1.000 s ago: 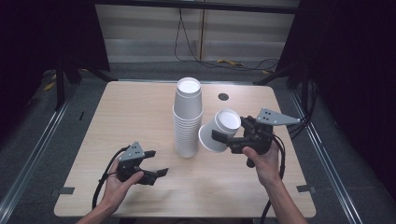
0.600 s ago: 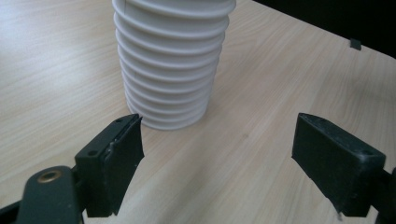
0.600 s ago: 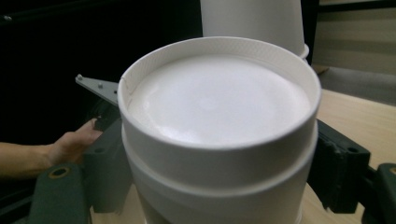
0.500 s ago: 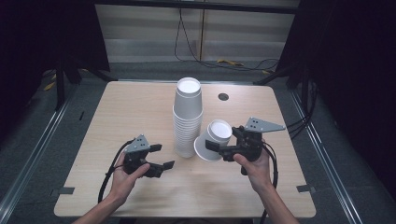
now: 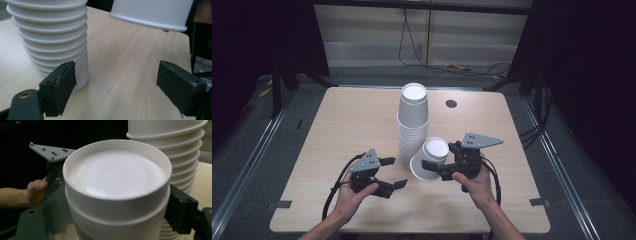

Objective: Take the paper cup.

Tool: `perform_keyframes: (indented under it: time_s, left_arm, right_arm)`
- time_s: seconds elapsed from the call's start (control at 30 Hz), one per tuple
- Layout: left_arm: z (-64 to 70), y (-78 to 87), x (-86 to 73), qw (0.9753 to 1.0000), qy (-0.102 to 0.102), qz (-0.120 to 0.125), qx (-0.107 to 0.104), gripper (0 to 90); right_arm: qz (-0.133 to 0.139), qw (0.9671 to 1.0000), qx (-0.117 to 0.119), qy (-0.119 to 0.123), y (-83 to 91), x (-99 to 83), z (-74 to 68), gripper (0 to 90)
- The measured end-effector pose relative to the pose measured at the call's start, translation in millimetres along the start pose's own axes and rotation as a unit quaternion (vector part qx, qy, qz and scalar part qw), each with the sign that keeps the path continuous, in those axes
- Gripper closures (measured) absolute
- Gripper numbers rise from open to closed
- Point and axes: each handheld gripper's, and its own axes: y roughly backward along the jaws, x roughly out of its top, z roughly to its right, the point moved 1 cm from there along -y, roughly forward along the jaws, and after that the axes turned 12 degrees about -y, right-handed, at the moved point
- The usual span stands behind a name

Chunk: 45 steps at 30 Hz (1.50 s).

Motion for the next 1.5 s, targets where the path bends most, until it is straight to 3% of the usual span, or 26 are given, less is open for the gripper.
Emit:
perform_keyframes:
  time_s: [0.03,0.2,0.33,0.43,0.67,1.07,1.3,1.33,1.5]
  left_arm:
    - [0.0,0.0,0.0,1.0000,0.000,0.000,0.000,15.6]
    - [5.1,5.3,4.5,0.9985,-0.017,0.047,-0.019,15.5]
    - [8.0,4.6,4.3,0.9986,-0.020,0.044,-0.023,15.5]
    - [9.2,1.2,2.4,0.9984,-0.010,0.045,-0.032,15.5]
    - [10.6,0.9,5.1,0.9977,-0.018,0.054,-0.036,15.5]
    - [14.1,-9.8,3.3,0.9976,-0.012,0.033,-0.060,10.3]
    - [16.7,-15.3,2.0,0.9974,-0.007,0.029,-0.066,4.4]
    - [17.0,-14.9,1.9,0.9972,-0.016,0.032,-0.065,4.5]
    - [20.6,-14.9,0.5,0.9967,-0.020,0.039,-0.069,7.7]
  right_arm:
    - [0.000,1.0000,0.000,0.000,0.0,0.0,0.0,20.5]
    - [-0.016,0.9997,0.013,-0.010,-10.9,-11.7,1.6,20.5]
    - [-0.028,0.9994,0.013,-0.013,-16.2,-16.0,2.2,20.5]
    - [-0.032,0.9992,0.021,-0.013,-18.9,-16.7,1.0,20.5]
    - [-0.034,0.9989,0.029,-0.016,-19.6,-17.1,-0.9,20.5]
    - [-0.056,0.9970,0.052,-0.015,-37.0,-28.1,-7.8,20.7]
    - [-0.056,0.9957,0.069,-0.023,-47.3,-33.7,-12.9,20.7]
    - [-0.055,0.9955,0.073,-0.025,-48.2,-34.4,-13.2,20.8]
    - [-0.050,0.9955,0.078,-0.022,-48.5,-35.8,-17.9,20.8]
